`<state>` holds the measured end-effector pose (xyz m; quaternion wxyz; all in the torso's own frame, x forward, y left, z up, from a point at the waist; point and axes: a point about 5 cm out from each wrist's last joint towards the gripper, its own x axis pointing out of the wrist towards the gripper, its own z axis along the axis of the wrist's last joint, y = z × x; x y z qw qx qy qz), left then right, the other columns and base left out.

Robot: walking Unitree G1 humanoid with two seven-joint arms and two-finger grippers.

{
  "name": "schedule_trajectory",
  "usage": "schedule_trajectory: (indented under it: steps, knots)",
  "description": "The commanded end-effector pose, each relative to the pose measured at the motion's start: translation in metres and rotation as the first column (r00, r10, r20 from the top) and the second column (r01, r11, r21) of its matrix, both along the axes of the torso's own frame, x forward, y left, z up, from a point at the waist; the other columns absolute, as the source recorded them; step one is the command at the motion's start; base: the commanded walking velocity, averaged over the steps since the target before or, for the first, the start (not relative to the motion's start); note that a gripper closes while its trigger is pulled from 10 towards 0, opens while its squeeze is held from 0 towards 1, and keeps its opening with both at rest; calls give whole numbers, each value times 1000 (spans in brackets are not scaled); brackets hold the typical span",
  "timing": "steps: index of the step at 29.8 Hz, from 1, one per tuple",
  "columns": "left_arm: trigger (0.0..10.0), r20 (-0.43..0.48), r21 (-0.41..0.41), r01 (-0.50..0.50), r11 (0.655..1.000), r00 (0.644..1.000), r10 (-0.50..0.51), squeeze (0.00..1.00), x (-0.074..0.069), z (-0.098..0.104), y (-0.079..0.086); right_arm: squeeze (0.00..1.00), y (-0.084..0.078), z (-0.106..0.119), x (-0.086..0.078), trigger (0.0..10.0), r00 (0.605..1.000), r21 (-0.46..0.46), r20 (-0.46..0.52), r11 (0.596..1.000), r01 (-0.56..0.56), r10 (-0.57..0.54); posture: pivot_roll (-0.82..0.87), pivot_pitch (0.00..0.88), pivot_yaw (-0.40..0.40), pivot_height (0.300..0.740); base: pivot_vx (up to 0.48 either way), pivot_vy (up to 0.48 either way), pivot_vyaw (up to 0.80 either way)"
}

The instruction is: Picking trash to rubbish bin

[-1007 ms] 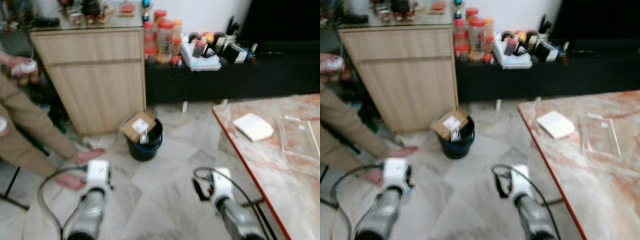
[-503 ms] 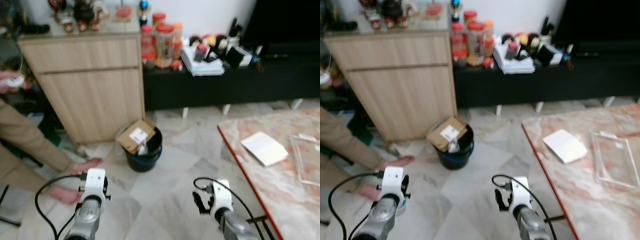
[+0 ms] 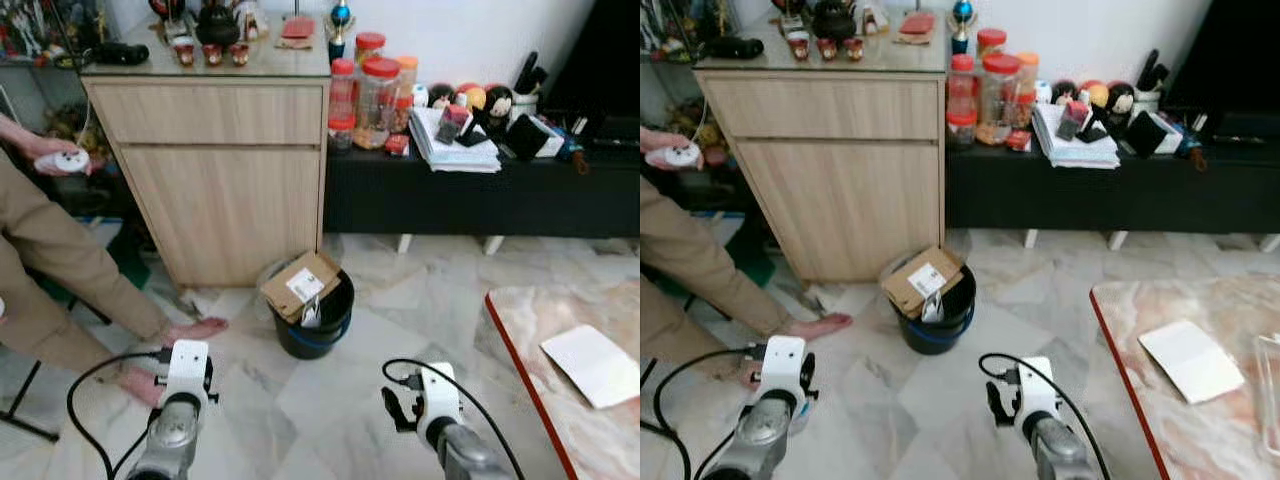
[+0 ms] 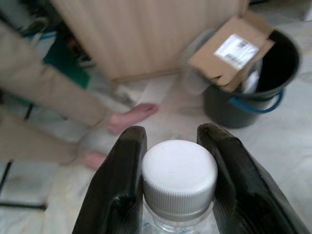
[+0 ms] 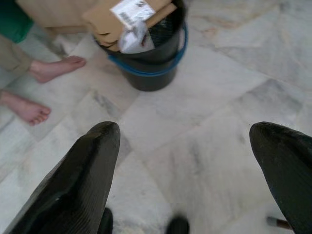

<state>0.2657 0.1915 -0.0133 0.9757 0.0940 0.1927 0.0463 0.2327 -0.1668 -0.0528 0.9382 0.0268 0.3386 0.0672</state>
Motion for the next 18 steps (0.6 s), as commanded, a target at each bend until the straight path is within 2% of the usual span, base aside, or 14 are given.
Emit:
schedule_trajectory:
  steps: [1, 18]
  knots:
    - [10000, 4, -1, 28, 1000, 1000, -28, 0, 2, 1, -8, 0, -10, -2, -3, 10000, 999, -15, -17, 999, 32, -33, 29, 54, -34, 740, 375, 0, 0]
    - [10000, 1, -3, 31, 999, 1000, -31, 0, 2, 0, -8, 0, -13, -8, -13, 10000, 997, -12, -52, 999, 49, -49, 30, 55, -33, 740, 376, 0, 0]
